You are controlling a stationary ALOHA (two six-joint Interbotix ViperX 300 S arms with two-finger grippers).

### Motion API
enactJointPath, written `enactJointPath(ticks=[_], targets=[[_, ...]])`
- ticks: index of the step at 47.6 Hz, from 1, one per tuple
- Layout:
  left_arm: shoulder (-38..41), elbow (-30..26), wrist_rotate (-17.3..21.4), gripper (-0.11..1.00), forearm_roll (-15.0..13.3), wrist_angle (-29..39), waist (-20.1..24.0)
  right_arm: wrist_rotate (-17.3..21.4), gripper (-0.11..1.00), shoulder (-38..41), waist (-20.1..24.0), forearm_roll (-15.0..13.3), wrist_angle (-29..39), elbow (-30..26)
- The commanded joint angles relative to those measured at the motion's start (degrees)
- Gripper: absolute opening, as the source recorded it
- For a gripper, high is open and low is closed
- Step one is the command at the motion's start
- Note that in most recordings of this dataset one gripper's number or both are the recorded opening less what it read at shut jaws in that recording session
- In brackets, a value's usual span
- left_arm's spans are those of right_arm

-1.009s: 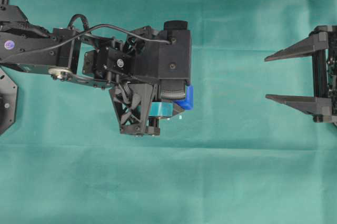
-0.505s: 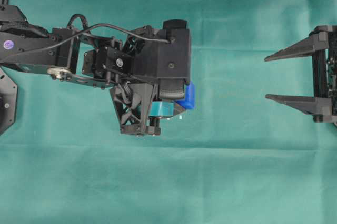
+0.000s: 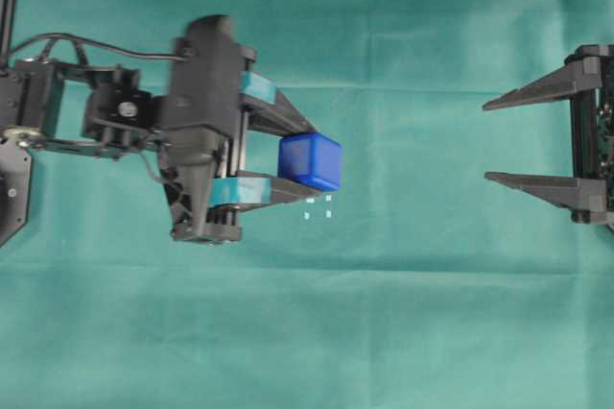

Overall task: Handover the blue block to the right arm after grasping it with the left arm, then place it in the designated position.
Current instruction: 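Rotate the left wrist to present the cube toward the right arm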

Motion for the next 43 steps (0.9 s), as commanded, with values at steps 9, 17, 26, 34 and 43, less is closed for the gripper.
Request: enactJointPath(ticks=[9, 17, 26, 34, 43], targets=[[-4.13, 6.94, -0.35, 0.47, -0.44, -14.59, -0.18, 0.00, 0.94, 0.18, -0.09, -1.67, -0.88, -2.11], [-4.22, 9.05, -0.53, 0.47, -0.70, -17.75, -0.09, 0.00, 0.94, 0.18, -0.09, -2.02, -0.97, -2.37], [-4.22, 9.14, -0.53, 0.47, -0.70, -17.93, 0.09, 0.00, 0.94, 0.35, -0.09, -2.02, -0.97, -2.46], [-4.22, 9.14, -0.53, 0.47, -0.70, -17.84, 0.26, -0.09, 0.94, 0.53, -0.09, -2.11, -0.97, -2.46], [-4.22, 9.14, -0.70, 0.47, -0.79, -17.84, 0.44, -1.32, 0.94, 0.53, -0.09, -3.78, -0.79, -2.99]])
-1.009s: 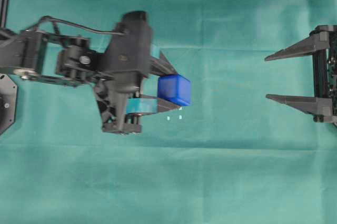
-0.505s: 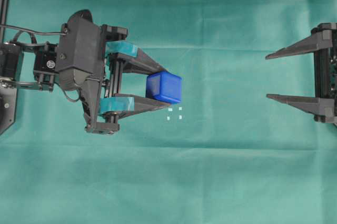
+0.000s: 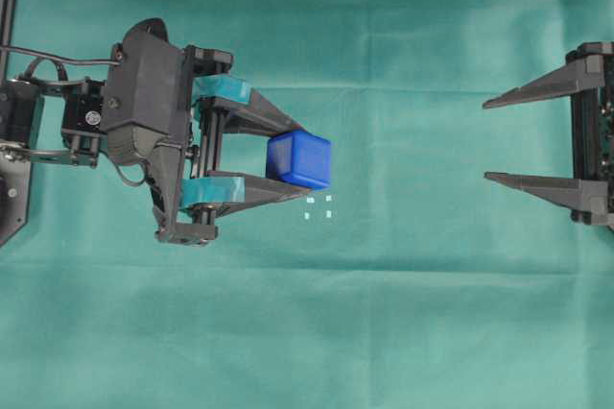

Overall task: Handover the blue block to the right arm after grasping it with the left arm, then place it in the designated position.
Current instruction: 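Rotate the left wrist to present the cube toward the right arm, then move the right gripper left to the cube and close on it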

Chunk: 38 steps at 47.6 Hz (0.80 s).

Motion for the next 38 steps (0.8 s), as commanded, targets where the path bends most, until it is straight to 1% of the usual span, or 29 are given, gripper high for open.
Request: enactJointPath(ticks=[1, 4, 9, 13, 24, 27, 33, 34, 36, 38], targets=[[-1.05, -0.70, -0.18, 0.47, -0.18, -0.62, 0.35, -0.79, 0.94, 0.18, -0.18, -1.14, -0.53, -1.93], [-1.05, -0.70, -0.53, 0.47, -0.18, -0.62, 0.35, -2.11, 0.94, 0.18, -0.18, -2.11, -0.26, -2.46], [-1.05, -0.70, -1.76, 0.47, -0.26, -0.62, 0.44, -5.19, 0.94, 0.18, -0.09, -5.01, 0.18, -3.16], [-1.05, -0.70, -2.55, 0.47, -0.18, -0.79, 0.70, -7.91, 0.94, 0.18, -0.18, -6.59, 0.79, -3.69], [-1.05, -0.79, -2.72, 0.47, -0.18, -0.88, 0.70, -17.75, 0.94, 0.53, -0.09, -12.22, 2.20, -5.10], [-1.05, -0.79, -2.81, 0.47, -0.18, -0.88, 0.79, -20.74, 0.94, 0.70, -0.18, -14.24, 2.02, -5.27], [-1.05, -0.70, -2.81, 0.47, -0.26, -0.97, 0.97, -27.07, 0.94, 0.88, -0.18, -19.60, 0.88, -5.36], [-1.05, -0.79, -2.81, 0.47, -0.18, -0.88, 0.97, -27.42, 0.94, 0.97, -0.09, -19.86, 0.79, -5.36], [-1.05, -0.70, -2.81, 0.47, -0.18, -0.88, 0.97, -29.53, 0.94, 1.05, -0.18, -21.62, 0.00, -5.27], [-1.05, -0.70, -2.81, 0.47, -0.18, -0.88, 0.97, -30.85, 0.94, 1.14, -0.09, -22.68, -0.53, -5.36]])
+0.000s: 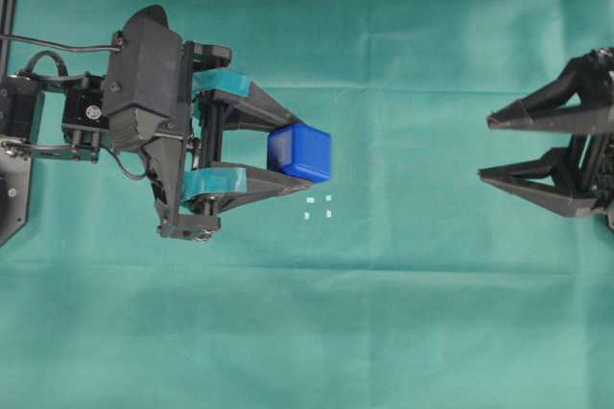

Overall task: Handover the blue block to the right arm after grasping it with the left arm, then place it in the designated position.
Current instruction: 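Move the right gripper left to the cube and close on it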

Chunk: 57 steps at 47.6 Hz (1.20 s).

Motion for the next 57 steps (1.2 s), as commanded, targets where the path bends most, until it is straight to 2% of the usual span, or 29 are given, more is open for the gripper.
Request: enactJointPath(ticks=[1, 7, 11, 47, 57], targets=[[-1.05, -0.70, 0.00, 0.47, 0.00, -0.53, 0.18, -2.29, 0.94, 0.35, 0.00, -2.46, -1.67, -1.58], [-1.05, -0.70, 0.00, 0.47, -0.09, -0.35, 0.18, -6.15, 0.94, 0.35, 0.00, -5.89, -1.67, -1.67], [-1.05, -0.70, 0.00, 0.47, 0.00, -0.26, 0.18, -6.68, 0.94, 0.44, 0.09, -6.77, -1.67, -1.67], [-1.05, -0.62, 0.00, 0.47, 0.00, -0.09, 0.35, -6.77, 0.93, 0.62, 0.09, -6.94, -1.58, -2.20], [-1.05, -0.70, 0.09, 0.47, 0.00, -0.09, 0.44, -6.77, 0.93, 2.90, 0.18, -6.94, -1.93, -3.43]])
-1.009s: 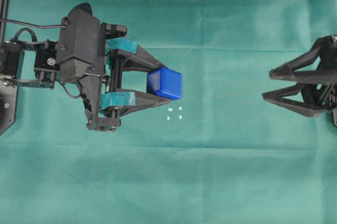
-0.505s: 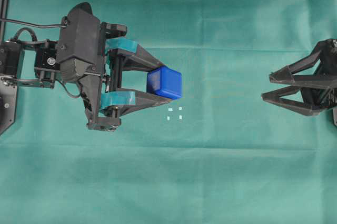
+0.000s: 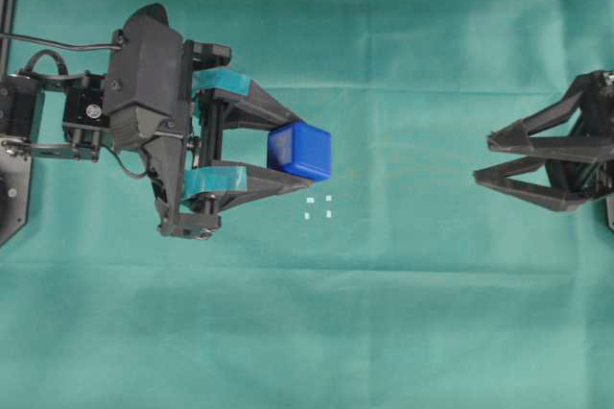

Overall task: Handover the blue block to the right arm after grasping it with the left arm, then place it in the designated position.
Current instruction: 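Move the right gripper left to the cube and close on it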

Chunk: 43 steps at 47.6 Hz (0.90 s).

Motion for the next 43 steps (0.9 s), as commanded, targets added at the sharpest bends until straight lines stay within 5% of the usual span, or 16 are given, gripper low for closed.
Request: enactJointPath(ticks=[1, 43], targets=[[-1.14, -0.70, 0.00, 0.47, 0.00, -0.26, 0.26, 0.18, 0.93, 1.76, 0.09, 0.09, -0.88, -2.55], [-1.23, -0.62, 0.18, 0.47, 0.00, -0.18, 0.18, -0.18, 0.93, 25.22, -0.44, -1.41, -2.90, -21.36]])
